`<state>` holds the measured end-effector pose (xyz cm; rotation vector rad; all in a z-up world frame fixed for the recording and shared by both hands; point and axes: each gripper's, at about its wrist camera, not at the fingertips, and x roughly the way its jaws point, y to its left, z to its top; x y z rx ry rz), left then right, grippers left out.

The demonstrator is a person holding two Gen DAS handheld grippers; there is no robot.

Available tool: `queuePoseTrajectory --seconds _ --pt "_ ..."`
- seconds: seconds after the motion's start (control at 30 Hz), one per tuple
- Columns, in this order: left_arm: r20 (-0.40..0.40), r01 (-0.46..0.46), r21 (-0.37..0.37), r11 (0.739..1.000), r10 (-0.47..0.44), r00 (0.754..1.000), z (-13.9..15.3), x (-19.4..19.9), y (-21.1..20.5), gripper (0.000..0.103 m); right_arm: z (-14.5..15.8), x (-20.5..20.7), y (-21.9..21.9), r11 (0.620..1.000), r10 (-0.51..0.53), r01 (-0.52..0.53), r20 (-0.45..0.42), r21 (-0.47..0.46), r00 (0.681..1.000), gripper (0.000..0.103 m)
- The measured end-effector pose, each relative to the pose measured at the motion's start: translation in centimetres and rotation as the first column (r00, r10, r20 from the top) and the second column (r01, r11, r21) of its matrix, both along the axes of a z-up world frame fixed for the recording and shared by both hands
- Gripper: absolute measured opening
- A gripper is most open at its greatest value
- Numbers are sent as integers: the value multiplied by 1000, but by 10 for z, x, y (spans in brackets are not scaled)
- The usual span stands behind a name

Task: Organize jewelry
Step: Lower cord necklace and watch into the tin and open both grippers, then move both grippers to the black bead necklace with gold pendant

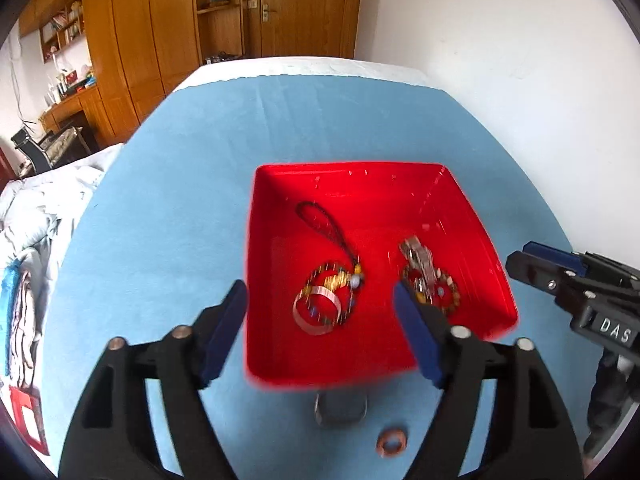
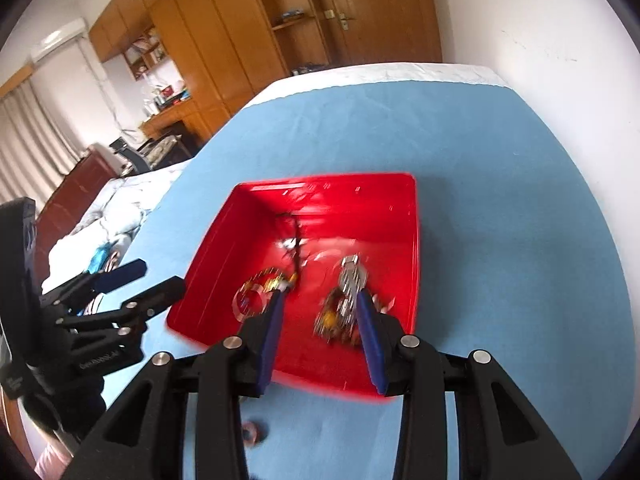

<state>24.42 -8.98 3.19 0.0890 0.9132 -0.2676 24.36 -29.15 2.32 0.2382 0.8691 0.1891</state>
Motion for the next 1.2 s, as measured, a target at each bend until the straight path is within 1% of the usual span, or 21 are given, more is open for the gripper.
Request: queuePoseTrajectory --seconds 0.07,0.13,0.23,0.33,0.47,0.53,0.6,0.7,0.87,0.97,1.07,1.2 --pt "-2 0 5 1000 0 1000 1 -19 9 84 0 -20 3 1000 23 -22 -10 7 1000 38" --pt "19 -9 23 1000 8 1000 -1 -41 20 88 -6 -40 6 999 48 -47 -37 20 998 38" --pt "24 -16 66 998 14 1000 -9 -53 35 89 -15 -63 10 996 82 -80 -82 34 993 38" --pt "-24 0 71 997 1 1000 -22 -73 44 89 -24 -87 16 996 93 -91 -113 22 989 38" --pt "-65 3 89 996 3 998 -36 -97 50 89 -40 -110 20 994 111 -107 -152 28 982 38" --pt "-96 16 79 997 -8 995 -43 -110 53 89 -48 -120 23 993 115 -112 -167 32 979 38" --pt "-131 16 66 998 -7 991 -51 -119 55 89 -55 -127 25 992 124 -119 -184 36 975 38" --pt "-155 30 67 997 -19 988 -61 -134 53 89 -68 -142 31 989 147 -140 -211 48 966 38" --pt "-199 60 57 997 -47 979 -75 -155 50 89 -84 -157 43 980 198 -195 -235 36 952 37" --pt "-224 53 60 997 -38 974 -86 -161 52 89 -96 -160 47 975 221 -221 -261 27 940 32" --pt "-254 52 62 997 -35 966 -95 -163 51 89 -103 -163 51 971 234 -238 -273 20 933 32" --pt "-265 63 79 995 -40 963 -102 -168 46 89 -104 -166 55 965 254 -261 -268 9 929 32"
